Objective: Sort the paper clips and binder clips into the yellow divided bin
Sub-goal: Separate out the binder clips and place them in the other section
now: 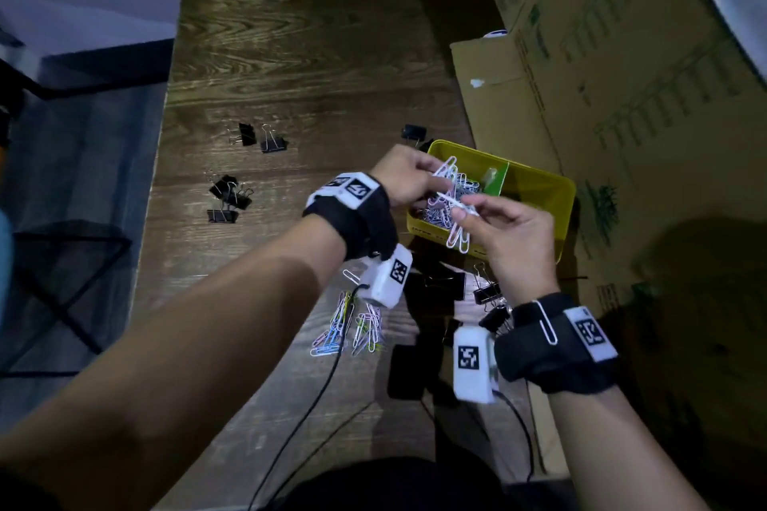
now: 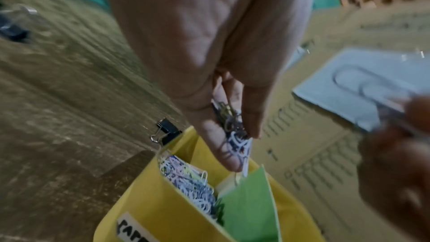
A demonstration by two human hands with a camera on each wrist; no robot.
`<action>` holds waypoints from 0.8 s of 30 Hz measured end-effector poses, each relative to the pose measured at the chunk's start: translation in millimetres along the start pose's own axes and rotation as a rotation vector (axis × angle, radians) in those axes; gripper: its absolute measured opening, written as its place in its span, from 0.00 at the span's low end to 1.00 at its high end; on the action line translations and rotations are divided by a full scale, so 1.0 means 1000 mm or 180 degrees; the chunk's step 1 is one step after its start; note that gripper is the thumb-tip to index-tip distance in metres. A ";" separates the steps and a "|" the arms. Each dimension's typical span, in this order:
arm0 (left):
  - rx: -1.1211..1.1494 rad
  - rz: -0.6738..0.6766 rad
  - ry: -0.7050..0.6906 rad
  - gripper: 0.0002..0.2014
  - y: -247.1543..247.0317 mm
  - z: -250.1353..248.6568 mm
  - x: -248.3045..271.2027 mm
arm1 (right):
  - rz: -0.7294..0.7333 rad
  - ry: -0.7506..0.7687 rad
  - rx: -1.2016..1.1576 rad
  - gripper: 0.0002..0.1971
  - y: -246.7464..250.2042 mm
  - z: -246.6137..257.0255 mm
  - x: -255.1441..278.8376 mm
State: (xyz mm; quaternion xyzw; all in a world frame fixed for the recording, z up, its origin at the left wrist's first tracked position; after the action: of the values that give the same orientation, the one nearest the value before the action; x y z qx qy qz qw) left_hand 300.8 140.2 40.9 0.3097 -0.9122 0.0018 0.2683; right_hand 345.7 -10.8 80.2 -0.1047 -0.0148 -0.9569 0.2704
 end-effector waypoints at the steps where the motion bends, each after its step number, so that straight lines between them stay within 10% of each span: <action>1: -0.0231 0.0044 -0.0015 0.04 -0.008 0.001 -0.007 | -0.0058 -0.0003 0.0039 0.09 0.003 0.002 -0.006; 9: -0.2506 0.0320 -0.0553 0.23 -0.028 0.008 -0.016 | -0.0494 0.0121 0.1087 0.07 0.022 -0.011 -0.076; 17: 0.0063 -0.0426 -0.0377 0.09 0.036 0.030 0.008 | 0.0639 0.0029 0.3126 0.16 -0.022 -0.029 -0.105; 24: -0.3130 0.0261 -0.1006 0.13 0.062 0.113 0.038 | 0.0742 0.0160 0.3552 0.20 -0.036 -0.033 -0.086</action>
State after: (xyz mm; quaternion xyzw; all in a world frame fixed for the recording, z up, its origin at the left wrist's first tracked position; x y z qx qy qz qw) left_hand 185.3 149.3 -26.7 0.1075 -0.8460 -0.4634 0.2407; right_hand 391.9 60.9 31.0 0.0759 -0.4999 -0.7702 0.3887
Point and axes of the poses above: each hand's wrist, its own x-axis away from the middle knuckle, its own y-axis out of the back of the hand, z = x × y, the point moved 6 cm from there along -x, towards the middle knuckle, and after that the axes turned 7 degrees about -z, right-handed, at the moved point
